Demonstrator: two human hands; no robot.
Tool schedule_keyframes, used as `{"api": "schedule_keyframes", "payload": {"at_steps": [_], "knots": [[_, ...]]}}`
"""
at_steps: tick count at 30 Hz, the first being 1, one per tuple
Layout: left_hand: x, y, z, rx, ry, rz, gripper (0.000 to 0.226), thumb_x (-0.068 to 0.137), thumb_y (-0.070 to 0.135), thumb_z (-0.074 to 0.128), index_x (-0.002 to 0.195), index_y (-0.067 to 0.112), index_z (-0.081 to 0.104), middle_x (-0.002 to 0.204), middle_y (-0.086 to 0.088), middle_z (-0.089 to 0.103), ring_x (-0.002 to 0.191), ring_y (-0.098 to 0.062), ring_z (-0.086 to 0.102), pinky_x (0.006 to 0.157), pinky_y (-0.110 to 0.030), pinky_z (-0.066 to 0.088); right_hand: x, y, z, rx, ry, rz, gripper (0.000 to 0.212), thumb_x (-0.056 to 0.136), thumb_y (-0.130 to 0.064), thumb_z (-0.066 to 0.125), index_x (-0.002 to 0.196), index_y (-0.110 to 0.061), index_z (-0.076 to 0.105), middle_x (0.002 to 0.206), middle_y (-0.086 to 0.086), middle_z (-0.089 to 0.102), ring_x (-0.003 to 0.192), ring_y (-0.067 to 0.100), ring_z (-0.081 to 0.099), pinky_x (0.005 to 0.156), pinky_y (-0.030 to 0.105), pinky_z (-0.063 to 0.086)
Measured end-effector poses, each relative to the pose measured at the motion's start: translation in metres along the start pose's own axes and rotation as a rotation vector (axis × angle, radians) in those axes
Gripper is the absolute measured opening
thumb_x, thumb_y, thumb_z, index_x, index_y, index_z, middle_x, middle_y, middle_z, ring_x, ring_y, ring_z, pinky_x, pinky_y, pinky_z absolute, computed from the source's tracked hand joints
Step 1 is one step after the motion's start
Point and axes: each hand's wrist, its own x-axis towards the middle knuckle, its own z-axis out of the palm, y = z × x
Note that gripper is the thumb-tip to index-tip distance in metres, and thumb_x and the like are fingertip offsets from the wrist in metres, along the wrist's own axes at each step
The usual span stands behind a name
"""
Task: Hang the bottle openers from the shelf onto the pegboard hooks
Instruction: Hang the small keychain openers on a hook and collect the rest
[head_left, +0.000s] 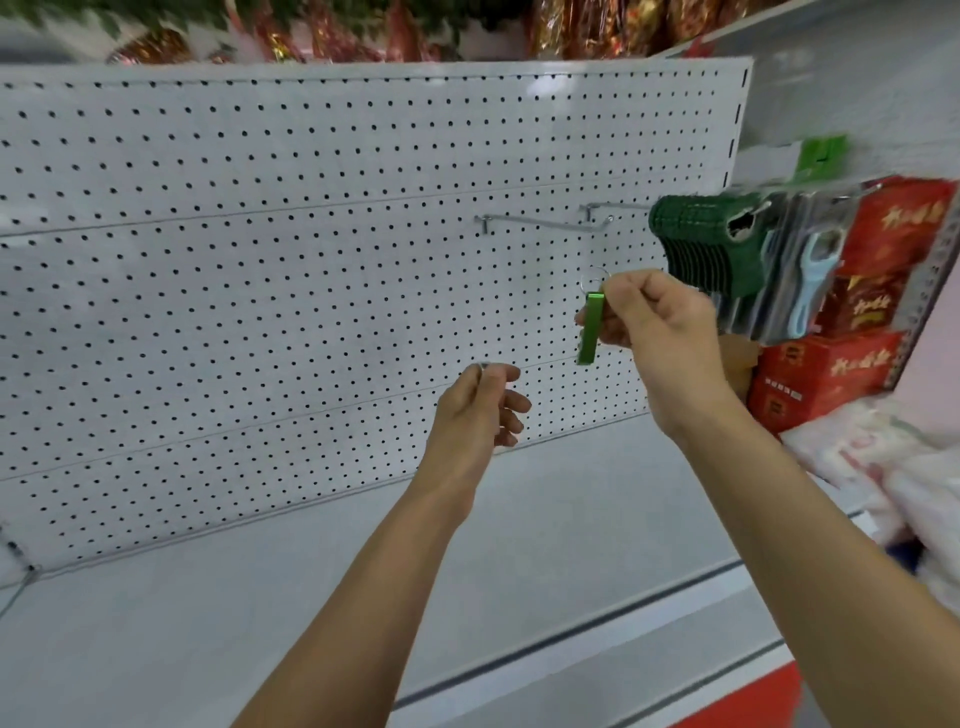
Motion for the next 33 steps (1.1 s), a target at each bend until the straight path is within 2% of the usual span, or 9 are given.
{"api": "schedule_keyframes", "payload": {"at_steps": [2, 6, 10, 14, 19, 23, 25, 28, 33], "knots": [[0.005, 0.003, 0.006, 0.047, 0.037, 0.013, 0.025, 0.099, 0.029, 0.042, 0.100, 0.022, 0.066, 0.081, 0.002, 0.060, 0.074, -0.014, 0.052, 0.068, -0.024, 0.044, 0.017, -0.009, -0.003, -0.013, -0.021, -0.040, 0.017, 0.096, -0.011, 0.052, 0.083, -0.013, 0.062, 0.063, -0.003, 0.071, 0.064, 0.008, 0.067, 0.066, 0.022, 0.053], [0.012, 0.010, 0.018, 0.157, 0.083, 0.037, 0.027, 0.100, 0.036, 0.040, 0.097, 0.030, 0.066, 0.070, 0.006, 0.047, 0.070, -0.002, 0.046, 0.062, -0.017, 0.034, 0.045, -0.018, -0.009, -0.038, -0.038, -0.058, 0.018, 0.097, -0.013, 0.052, 0.081, -0.015, 0.061, 0.068, 0.000, 0.071, 0.061, 0.007, 0.066, 0.062, 0.021, 0.051], [0.022, 0.014, 0.027, 0.130, 0.090, 0.086, 0.024, 0.099, 0.037, 0.045, 0.091, 0.032, 0.067, 0.066, 0.000, 0.043, 0.060, -0.009, 0.040, 0.060, -0.018, 0.037, 0.066, -0.014, -0.014, -0.103, -0.064, -0.012, 0.016, 0.096, -0.013, 0.052, 0.084, -0.011, 0.062, 0.070, 0.002, 0.071, 0.056, 0.005, 0.062, 0.060, 0.022, 0.049], [0.030, 0.012, 0.035, 0.030, 0.121, 0.152, 0.022, 0.099, 0.032, 0.049, 0.101, 0.023, 0.069, 0.063, 0.001, 0.058, 0.056, -0.012, 0.044, 0.054, -0.015, 0.041, 0.081, -0.002, -0.013, -0.132, -0.126, 0.032, 0.017, 0.096, -0.010, 0.051, 0.083, -0.009, 0.061, 0.070, 0.003, 0.071, 0.057, 0.009, 0.063, 0.061, 0.025, 0.050], [0.038, 0.012, 0.040, -0.111, 0.163, 0.180, 0.022, 0.098, 0.024, 0.054, 0.108, 0.010, 0.067, 0.071, -0.003, 0.064, 0.065, -0.015, 0.051, 0.061, -0.024, 0.049, 0.099, 0.014, -0.006, -0.140, -0.191, 0.063, 0.020, 0.096, -0.010, 0.050, 0.079, -0.012, 0.059, 0.071, 0.004, 0.072, 0.058, 0.013, 0.066, 0.062, 0.026, 0.050], [0.044, 0.011, 0.038, -0.146, 0.188, 0.169, 0.032, 0.098, 0.024, 0.055, 0.112, -0.002, 0.065, 0.078, 0.003, 0.070, 0.073, -0.015, 0.056, 0.065, -0.021, 0.050, 0.113, 0.021, 0.002, -0.146, -0.207, 0.064, 0.022, 0.097, -0.009, 0.049, 0.077, -0.009, 0.057, 0.071, 0.004, 0.071, 0.051, 0.008, 0.065, 0.050, 0.015, 0.044], [0.046, 0.012, 0.037, -0.165, 0.196, 0.155, 0.026, 0.098, 0.024, 0.055, 0.106, 0.002, 0.068, 0.081, 0.006, 0.072, 0.072, -0.014, 0.058, 0.067, -0.021, 0.052, 0.119, 0.025, 0.005, -0.119, -0.208, 0.075, 0.017, 0.098, -0.007, 0.048, 0.084, -0.005, 0.058, 0.073, 0.008, 0.070, 0.050, 0.005, 0.064, 0.048, 0.011, 0.044], [0.047, 0.015, 0.037, -0.204, 0.202, 0.151, 0.019, 0.098, 0.022, 0.054, 0.108, 0.014, 0.068, 0.086, -0.009, 0.068, 0.070, -0.014, 0.059, 0.069, -0.021, 0.055, 0.126, 0.032, 0.009, -0.122, -0.214, 0.083, 0.014, 0.097, -0.009, 0.049, 0.088, -0.005, 0.058, 0.076, 0.009, 0.071, 0.052, 0.005, 0.065, 0.050, 0.011, 0.045], [0.049, 0.014, 0.036, -0.270, 0.204, 0.112, 0.027, 0.096, 0.023, 0.057, 0.117, 0.009, 0.066, 0.090, -0.010, 0.070, 0.077, -0.017, 0.062, 0.070, -0.020, 0.055, 0.125, 0.040, 0.007, -0.120, -0.165, 0.078, 0.013, 0.096, -0.014, 0.052, 0.085, -0.012, 0.058, 0.086, 0.008, 0.071, 0.068, 0.010, 0.065, 0.064, 0.021, 0.047]]}}
